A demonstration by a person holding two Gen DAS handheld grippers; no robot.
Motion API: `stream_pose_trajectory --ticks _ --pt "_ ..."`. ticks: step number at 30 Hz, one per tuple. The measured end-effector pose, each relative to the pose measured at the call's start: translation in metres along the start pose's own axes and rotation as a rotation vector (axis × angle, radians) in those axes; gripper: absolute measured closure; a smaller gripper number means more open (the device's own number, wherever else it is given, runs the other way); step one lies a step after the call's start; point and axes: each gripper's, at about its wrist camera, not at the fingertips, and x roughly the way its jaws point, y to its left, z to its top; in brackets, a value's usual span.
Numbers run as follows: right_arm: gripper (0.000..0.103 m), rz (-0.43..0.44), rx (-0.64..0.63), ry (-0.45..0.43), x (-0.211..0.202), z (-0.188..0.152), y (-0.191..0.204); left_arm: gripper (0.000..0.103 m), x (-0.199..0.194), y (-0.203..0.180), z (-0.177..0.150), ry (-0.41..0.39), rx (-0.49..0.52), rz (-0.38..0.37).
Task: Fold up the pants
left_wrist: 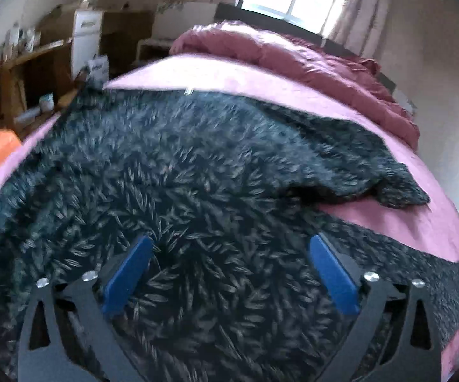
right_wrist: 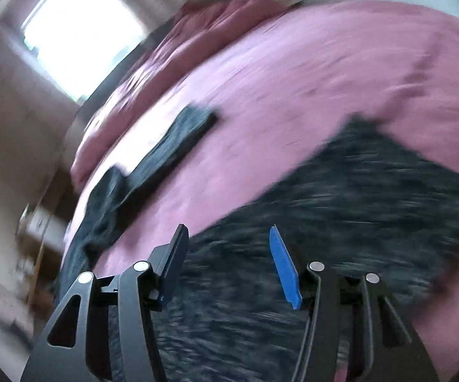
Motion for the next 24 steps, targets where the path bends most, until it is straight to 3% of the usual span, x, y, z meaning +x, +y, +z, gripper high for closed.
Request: stream_pose_trajectory --ticks 3,6,9,13,19,22,23,24 --pt "0.051 0.011 -0.107 0.052 0.027 0.010 0.027 0.002 0.001 0.005 -0.015 -0.041 0.001 -0.033" --pt "0.051 0.020 -0.130 0.073 0.053 0.026 0.042 0.002 -0.003 0.011 -0.019 -0.058 -0.029 -0.078" --pt "0.051 0.028 -0.078 0.085 0.084 0.051 0.050 0.002 -0.008 0.017 -0.022 -0.075 -0.057 -0.117" --pt "0.051 0.038 0.023 0.088 0.129 0.081 0.055 0.002 -0.007 0.019 -0.021 -0.073 -0.055 -0.112" --pt "0.052 0.058 0.153 0.009 0.175 0.115 0.056 0.002 0.001 0.017 -0.020 -0.069 -0.055 -0.119" --pt "0.085 0.026 0.142 -0.001 0.188 0.125 0.061 0.002 0.003 0.017 -0.019 -0.064 -0.052 -0.117" --pt "0.093 0.008 0.137 0.007 0.189 0.126 0.060 0.002 0.004 0.016 -0.019 -0.064 -0.052 -0.116" --pt "0.095 0.001 0.138 0.002 0.188 0.128 0.060 0.002 0.003 0.017 -0.019 -0.063 -0.054 -0.118"
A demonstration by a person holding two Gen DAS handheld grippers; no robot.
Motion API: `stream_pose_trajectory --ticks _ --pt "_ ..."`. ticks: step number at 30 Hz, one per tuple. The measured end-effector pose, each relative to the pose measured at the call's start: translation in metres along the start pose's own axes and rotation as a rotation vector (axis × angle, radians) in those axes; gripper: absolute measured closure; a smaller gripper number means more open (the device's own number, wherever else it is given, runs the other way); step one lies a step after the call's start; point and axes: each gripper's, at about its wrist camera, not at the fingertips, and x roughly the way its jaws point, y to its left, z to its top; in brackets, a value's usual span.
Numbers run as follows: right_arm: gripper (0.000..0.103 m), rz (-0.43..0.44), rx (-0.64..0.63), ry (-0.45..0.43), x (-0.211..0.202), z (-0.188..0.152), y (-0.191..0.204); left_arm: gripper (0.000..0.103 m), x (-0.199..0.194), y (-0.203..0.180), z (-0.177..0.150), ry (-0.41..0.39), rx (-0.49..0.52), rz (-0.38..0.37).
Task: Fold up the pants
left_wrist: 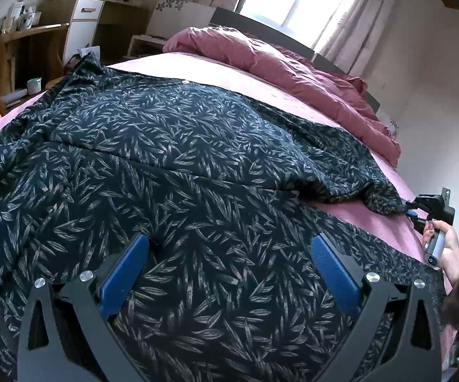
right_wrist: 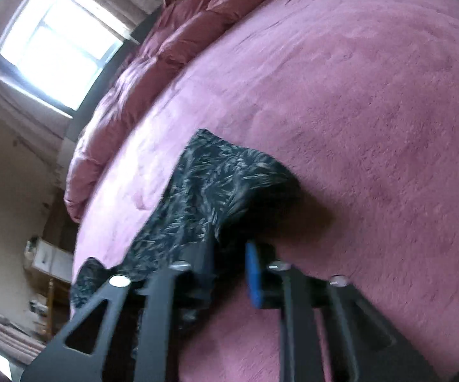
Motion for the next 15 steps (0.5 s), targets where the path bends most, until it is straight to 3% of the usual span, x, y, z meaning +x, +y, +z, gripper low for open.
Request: stream_pose_trajectory --ticks 5,11,13,15 --pt "0.098 -0.058 0.013 -0.129 -0.033 0.018 -0.020 0.002 -0.002 0.001 0.001 -0.004 -0.004 -0.011" --pt "0.103 -0.146 0.060 -0.228 -0.070 0.040 -0.064 0.002 -0.004 0.003 0.001 -0.009 -0.016 -0.075" --pt "0.103 -0.196 0.073 -0.230 -0.073 0.043 -0.083 0.002 -0.003 0.003 0.001 -0.003 -0.011 -0.078" --pt "0.103 -0.181 0.110 -0.173 -0.067 0.042 -0.100 0.002 -0.001 0.002 0.001 0.002 -0.004 -0.070"
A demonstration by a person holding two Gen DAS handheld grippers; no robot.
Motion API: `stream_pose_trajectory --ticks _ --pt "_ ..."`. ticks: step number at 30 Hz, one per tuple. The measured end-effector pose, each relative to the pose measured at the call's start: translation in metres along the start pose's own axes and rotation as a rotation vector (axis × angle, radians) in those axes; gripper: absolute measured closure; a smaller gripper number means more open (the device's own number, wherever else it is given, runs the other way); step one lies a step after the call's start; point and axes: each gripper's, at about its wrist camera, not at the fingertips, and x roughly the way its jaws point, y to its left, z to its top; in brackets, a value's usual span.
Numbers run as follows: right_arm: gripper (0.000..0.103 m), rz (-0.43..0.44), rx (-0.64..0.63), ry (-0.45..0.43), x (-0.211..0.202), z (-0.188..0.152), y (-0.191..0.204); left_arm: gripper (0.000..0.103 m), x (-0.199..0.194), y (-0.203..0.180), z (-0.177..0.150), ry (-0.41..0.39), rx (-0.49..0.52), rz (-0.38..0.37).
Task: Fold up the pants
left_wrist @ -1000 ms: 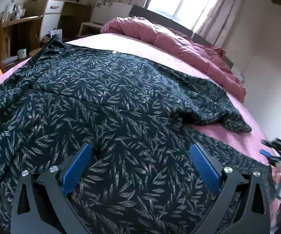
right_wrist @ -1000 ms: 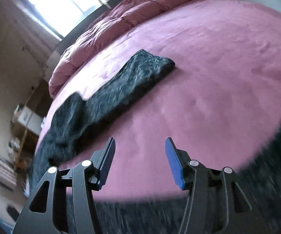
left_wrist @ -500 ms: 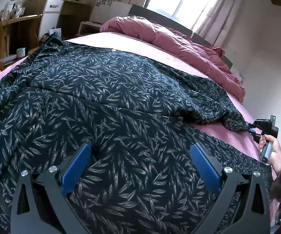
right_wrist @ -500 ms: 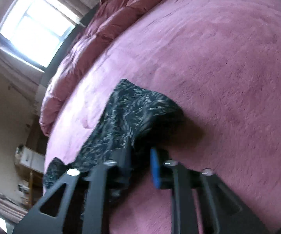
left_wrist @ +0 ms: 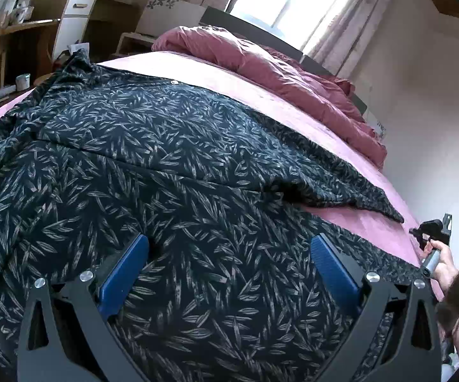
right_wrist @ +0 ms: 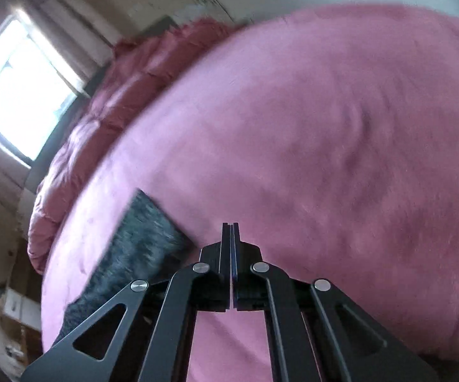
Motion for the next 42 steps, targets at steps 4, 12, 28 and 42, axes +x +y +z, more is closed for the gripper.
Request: stream_pose_trajectory --ticks 4,12,28,42 --pt "0.079 0.103 -0.018 0.074 0.009 -0.010 0.008 0.002 0.001 -0.002 0.001 0.003 0.007 0.011" --pt "0.092 0.066 -0.160 0.113 0.035 -0.015 0.070 0.002 0.003 -0.005 0.001 0.008 0.010 0.019" --pt "0.034 -0.040 -0.618 -0.056 -0.032 -0.119 0.150 0.002 0.007 -0.003 0.002 0.016 0.000 0.021" --pt "0.031 0.025 -0.751 0.047 -0.031 -0.222 0.173 0.002 0.001 0.063 0.103 -0.023 -0.186 0.090"
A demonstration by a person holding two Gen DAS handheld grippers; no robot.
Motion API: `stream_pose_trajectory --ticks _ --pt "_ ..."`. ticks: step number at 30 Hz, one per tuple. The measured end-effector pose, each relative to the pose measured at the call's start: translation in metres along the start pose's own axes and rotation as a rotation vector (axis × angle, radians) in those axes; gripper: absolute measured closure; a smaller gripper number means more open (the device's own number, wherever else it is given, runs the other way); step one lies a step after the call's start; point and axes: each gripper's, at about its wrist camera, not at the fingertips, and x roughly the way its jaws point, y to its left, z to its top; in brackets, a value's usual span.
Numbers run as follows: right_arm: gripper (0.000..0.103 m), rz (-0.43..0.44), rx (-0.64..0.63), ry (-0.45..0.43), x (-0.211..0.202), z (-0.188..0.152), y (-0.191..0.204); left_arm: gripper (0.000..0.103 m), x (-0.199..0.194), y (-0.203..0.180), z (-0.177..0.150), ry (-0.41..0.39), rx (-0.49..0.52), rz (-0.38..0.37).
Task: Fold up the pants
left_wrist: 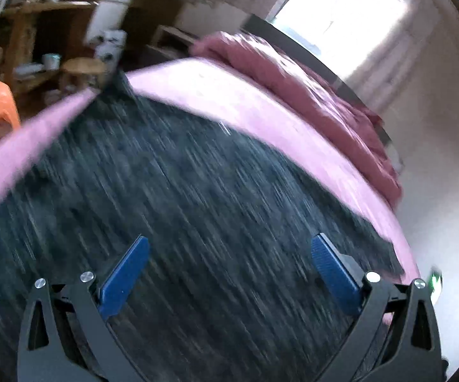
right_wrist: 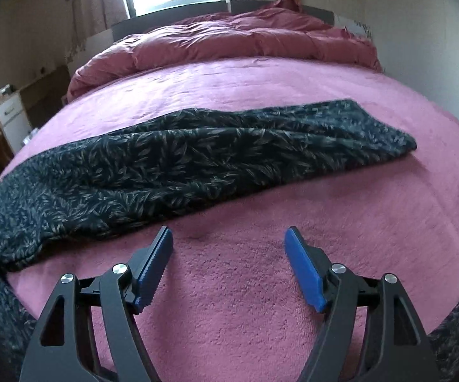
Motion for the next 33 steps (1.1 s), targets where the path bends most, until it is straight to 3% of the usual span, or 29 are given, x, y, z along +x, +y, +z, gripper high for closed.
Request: stream_pose_trajectory --ticks 4,7,13,17,19,22,24,29,33 --pt "0.028 -0.009 -0.014 0.003 0.003 -0.003 0.007 0.002 0.012 0.032 0.058 -0.075 -0.001 0.120" --pt "0.028 -0.005 -0.013 0.003 0.003 -0.005 0.008 0.002 0.028 0.052 0.095 -0.115 0.060 0.237" --pt "0.026 0.002 -0.009 0.009 0.007 -0.003 0.007 0.002 0.073 0.069 0.123 -0.017 0.163 0.244" --pt "0.025 0.003 -0.006 0.008 0.008 -0.003 0.008 0.003 0.093 0.067 0.129 -0.003 0.220 0.273" --pt "0.025 0.003 -0.007 0.008 0.009 -0.002 0.009 0.013 0.101 0.064 0.130 0.021 0.243 0.249" --pt "0.025 0.003 -0.006 0.007 0.009 -0.003 0.009 0.048 0.106 0.056 0.126 0.028 0.260 0.277" --pt "0.025 0.003 -0.006 0.008 0.009 -0.003 0.009 0.091 0.108 0.056 0.127 0.036 0.257 0.324" --pt "0.025 0.003 -0.005 0.008 0.010 -0.002 0.009 0.097 0.087 0.053 0.125 -0.018 0.257 0.352" --pt "0.025 0.003 -0.003 0.007 0.012 -0.002 0.011 0.097 0.054 0.045 0.122 -0.097 0.264 0.315"
